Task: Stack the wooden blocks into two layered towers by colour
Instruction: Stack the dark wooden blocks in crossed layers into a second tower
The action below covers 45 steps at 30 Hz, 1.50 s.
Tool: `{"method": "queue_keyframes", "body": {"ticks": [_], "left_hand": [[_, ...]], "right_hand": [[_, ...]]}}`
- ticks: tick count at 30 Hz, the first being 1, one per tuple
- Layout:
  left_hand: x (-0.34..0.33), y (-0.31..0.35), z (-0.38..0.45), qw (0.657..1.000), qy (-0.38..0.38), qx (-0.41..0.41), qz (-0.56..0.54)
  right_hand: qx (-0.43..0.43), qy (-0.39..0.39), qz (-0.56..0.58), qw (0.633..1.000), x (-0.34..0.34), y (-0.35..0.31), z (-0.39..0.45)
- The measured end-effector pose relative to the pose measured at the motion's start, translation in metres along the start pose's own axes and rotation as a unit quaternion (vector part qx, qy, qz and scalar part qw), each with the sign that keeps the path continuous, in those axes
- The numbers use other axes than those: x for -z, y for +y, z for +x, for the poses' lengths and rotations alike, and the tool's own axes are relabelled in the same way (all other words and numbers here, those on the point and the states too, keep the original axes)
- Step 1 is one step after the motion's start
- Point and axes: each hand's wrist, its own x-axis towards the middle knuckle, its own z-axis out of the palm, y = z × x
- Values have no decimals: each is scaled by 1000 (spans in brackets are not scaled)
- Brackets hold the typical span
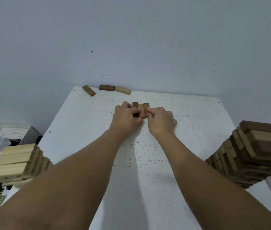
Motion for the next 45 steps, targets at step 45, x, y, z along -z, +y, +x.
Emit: {"method": "queue_keyframes", "body": {"ticks": [45], "left_hand": [[42,48,-219,974,-208,50,-75]], "right_hand": [[115,-208,66,969,62,112,-212]]}}
